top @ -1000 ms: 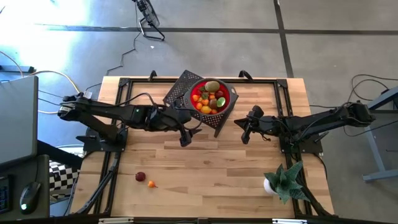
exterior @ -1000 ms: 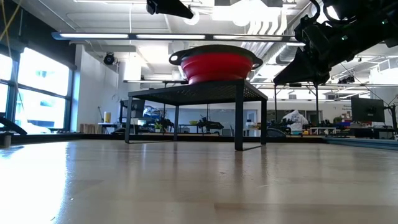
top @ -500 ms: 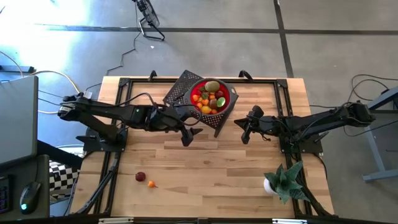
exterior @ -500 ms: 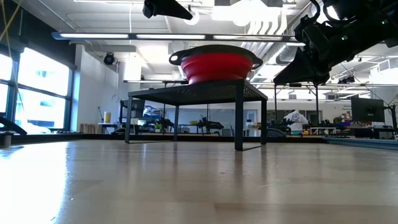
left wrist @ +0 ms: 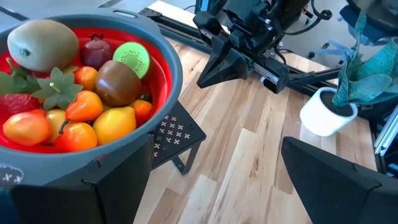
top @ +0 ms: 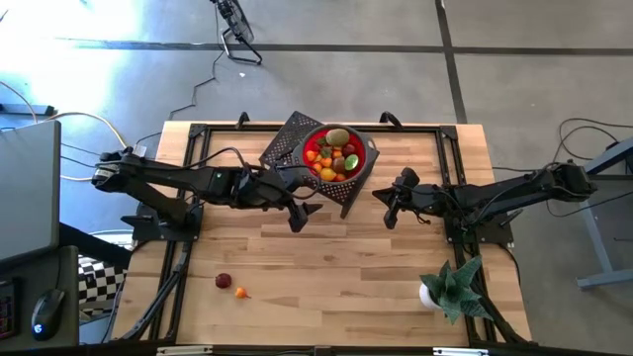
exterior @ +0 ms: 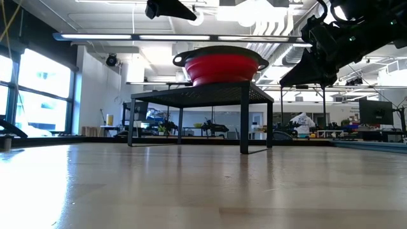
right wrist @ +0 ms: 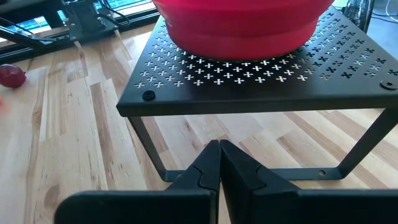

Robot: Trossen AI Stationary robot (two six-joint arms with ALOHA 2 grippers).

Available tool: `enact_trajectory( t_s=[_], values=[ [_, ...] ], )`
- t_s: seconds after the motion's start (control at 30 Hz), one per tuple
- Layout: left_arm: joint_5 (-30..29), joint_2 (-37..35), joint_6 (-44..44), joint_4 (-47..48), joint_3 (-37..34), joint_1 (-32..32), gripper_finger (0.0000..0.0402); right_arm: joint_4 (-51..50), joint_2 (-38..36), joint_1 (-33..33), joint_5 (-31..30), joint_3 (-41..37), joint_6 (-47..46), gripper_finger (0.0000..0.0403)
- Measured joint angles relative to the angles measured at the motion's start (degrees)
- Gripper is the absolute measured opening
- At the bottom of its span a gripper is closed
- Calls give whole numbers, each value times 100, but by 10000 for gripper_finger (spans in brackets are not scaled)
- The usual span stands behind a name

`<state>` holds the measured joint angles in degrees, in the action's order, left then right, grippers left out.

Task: Pick & Place Fruit
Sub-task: Put the pomegranate into the strainer bowl on the shelf

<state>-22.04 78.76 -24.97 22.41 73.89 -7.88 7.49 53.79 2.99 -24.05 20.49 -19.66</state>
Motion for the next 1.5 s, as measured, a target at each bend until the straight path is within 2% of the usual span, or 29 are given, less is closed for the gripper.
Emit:
enact_trajectory(
  t_s=[0.3, 0.93, 1.03, 1.33, 1.5],
  values=[
    [-4, 0, -259, 0, 2, 0, 347, 0, 1, 2, 0, 0, 0, 2],
    [42, 0, -74, -247, 4, 0, 339, -20, 1, 0, 0, 0, 195, 3],
    [39, 0, 47, -236, 4, 0, 305, -20, 1, 0, -1, 0, 195, 3],
    [37, 0, 685, -236, 4, 0, 124, -20, 1, 0, 0, 0, 195, 3],
    [35, 0, 835, -238, 4, 0, 55, -20, 1, 2, 0, 0, 191, 3]
  ],
)
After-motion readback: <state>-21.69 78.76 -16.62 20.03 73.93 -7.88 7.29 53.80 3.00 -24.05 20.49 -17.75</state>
